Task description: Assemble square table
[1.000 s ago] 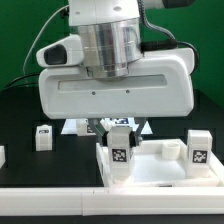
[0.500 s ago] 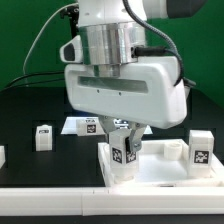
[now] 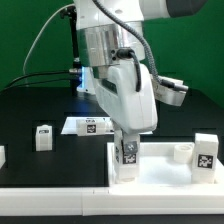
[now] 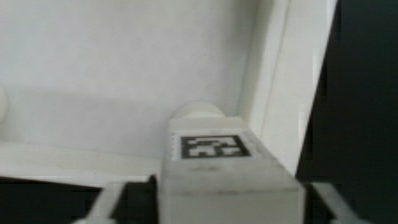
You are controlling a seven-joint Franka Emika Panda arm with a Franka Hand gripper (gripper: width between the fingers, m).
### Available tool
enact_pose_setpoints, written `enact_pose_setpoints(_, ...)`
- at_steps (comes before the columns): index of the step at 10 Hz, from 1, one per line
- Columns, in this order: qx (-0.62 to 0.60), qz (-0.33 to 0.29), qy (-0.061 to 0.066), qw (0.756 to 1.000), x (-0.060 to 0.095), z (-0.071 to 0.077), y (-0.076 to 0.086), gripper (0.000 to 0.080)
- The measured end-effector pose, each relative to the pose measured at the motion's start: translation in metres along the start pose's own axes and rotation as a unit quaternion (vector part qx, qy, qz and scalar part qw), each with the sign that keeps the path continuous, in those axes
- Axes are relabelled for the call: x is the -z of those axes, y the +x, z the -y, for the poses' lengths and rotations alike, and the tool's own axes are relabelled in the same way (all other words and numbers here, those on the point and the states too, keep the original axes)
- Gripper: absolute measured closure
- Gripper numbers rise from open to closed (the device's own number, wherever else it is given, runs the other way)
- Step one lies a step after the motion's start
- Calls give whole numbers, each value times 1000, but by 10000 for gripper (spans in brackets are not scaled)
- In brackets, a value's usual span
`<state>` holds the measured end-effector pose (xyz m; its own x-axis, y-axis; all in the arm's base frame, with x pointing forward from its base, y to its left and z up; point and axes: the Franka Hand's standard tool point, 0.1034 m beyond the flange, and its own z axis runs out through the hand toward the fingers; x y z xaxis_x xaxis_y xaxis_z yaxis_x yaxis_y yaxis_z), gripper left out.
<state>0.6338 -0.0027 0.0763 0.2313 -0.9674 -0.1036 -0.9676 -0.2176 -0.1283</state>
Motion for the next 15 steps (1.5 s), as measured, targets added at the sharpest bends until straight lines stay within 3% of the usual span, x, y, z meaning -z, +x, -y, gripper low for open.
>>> enact_pose_setpoints(1, 52, -4, -3, 999, 0, 1, -3, 274)
enact_pose_setpoints(2, 157, -9, -13, 987, -1, 0, -6, 274)
enact_pose_setpoints(3, 264, -12, -20, 964, -2, 1, -10, 177)
enact_pose_setpoints(7, 430, -5, -28, 902, -2, -2, -9, 150)
enact_pose_setpoints(8, 536, -5, -30, 843, 0, -1, -2, 150)
enact_pose_setpoints(10, 646, 0, -33, 763, 2, -1, 1, 150)
enact_pose_setpoints(11, 631, -1, -33, 775, 1, -1, 1, 150)
enact_pose_setpoints(13, 618, -2, -33, 785, 1, -1, 1, 405)
enact_pose_setpoints(14, 585, -3, -33, 811, 1, -1, 1, 405)
enact_pose_setpoints(15, 562, -4, -32, 827, 1, -1, 1, 516)
